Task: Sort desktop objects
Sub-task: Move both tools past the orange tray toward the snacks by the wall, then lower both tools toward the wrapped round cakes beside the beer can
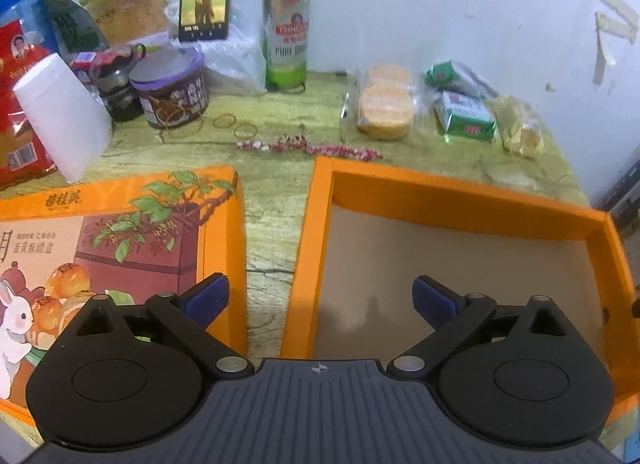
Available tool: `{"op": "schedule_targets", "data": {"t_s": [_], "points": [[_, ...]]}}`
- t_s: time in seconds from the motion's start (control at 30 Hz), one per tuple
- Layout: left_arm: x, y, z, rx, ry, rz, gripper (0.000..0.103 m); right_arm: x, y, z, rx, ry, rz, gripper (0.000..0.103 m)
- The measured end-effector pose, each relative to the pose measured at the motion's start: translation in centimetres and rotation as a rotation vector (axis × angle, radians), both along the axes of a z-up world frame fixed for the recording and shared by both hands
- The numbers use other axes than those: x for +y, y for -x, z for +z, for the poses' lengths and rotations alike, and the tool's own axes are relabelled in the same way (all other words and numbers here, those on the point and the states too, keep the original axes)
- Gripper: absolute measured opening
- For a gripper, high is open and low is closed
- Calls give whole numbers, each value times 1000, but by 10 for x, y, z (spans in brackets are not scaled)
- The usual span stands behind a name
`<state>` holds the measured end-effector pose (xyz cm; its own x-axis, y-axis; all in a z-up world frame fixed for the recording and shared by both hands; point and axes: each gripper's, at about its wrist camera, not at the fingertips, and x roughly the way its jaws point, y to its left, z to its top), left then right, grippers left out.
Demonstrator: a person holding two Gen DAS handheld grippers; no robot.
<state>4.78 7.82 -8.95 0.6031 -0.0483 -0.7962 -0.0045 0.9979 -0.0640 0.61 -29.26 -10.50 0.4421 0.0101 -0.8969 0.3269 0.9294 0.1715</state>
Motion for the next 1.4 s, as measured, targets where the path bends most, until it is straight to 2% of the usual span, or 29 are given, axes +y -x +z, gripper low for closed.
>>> {"op": "schedule_targets", "data": {"t_s": [0.2,0.33,0.5,0.63,0.83,1.03,1.2,1.3,1.4], "points": [[-3,11,30,-82,22,-2,102,-7,6,31,-94,21,15,85],[-9,15,53,-138,49,-2,103,-11,4,56,-167,36,38,93],[-22,14,85,-194,55,-3,103,-13,-6,87,-267,33,106,93],[-33,5,115,-219,21,-2,103,-14,-21,112,-345,12,183,93],[-39,-17,164,-243,-81,45,103,-18,-59,144,-451,-75,290,94],[-27,-42,206,-312,-79,78,103,-6,-99,181,-542,-139,372,94],[-23,-74,205,-334,-77,67,103,13,-123,213,-612,-190,412,94],[-18,-100,186,-319,-46,36,103,29,-136,224,-628,-195,416,94],[-13,-127,160,-284,-30,10,103,43,-153,222,-599,-212,406,94]]}}
